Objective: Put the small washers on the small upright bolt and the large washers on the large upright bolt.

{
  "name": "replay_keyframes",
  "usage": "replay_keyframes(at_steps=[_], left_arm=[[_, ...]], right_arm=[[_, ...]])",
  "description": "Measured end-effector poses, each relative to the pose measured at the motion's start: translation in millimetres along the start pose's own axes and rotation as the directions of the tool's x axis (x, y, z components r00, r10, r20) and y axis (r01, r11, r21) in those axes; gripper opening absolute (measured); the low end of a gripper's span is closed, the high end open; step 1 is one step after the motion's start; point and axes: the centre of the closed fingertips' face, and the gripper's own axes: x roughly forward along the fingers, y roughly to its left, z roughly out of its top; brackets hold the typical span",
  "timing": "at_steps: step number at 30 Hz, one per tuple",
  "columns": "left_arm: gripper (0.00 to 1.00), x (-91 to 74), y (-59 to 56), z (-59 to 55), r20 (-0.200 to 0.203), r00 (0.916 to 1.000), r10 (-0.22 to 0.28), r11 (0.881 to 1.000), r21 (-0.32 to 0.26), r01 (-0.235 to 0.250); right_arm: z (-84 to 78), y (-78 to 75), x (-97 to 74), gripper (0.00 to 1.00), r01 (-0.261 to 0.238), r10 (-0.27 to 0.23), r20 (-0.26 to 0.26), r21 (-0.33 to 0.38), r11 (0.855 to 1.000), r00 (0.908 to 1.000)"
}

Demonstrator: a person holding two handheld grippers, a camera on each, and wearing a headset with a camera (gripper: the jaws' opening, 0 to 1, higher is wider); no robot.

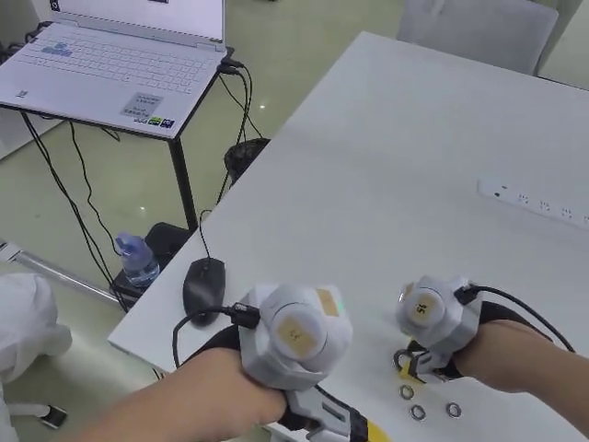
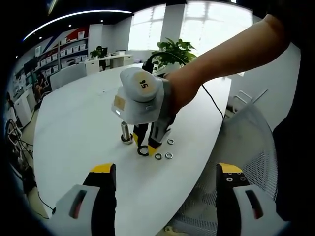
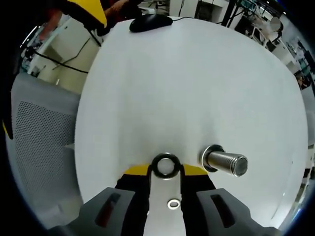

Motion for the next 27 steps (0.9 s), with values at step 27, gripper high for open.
replay_keyframes(at_steps=[27], left_arm=[[0.83,-4.7,1.4,-7.9,0.008,0.9990,0.043,0.998,-0.041,-0.043]], right_arm=[[-31.4,-6.8,-31.1,0.20,-0.027,0.029,-0.039,0.049,0.998,0.9988]])
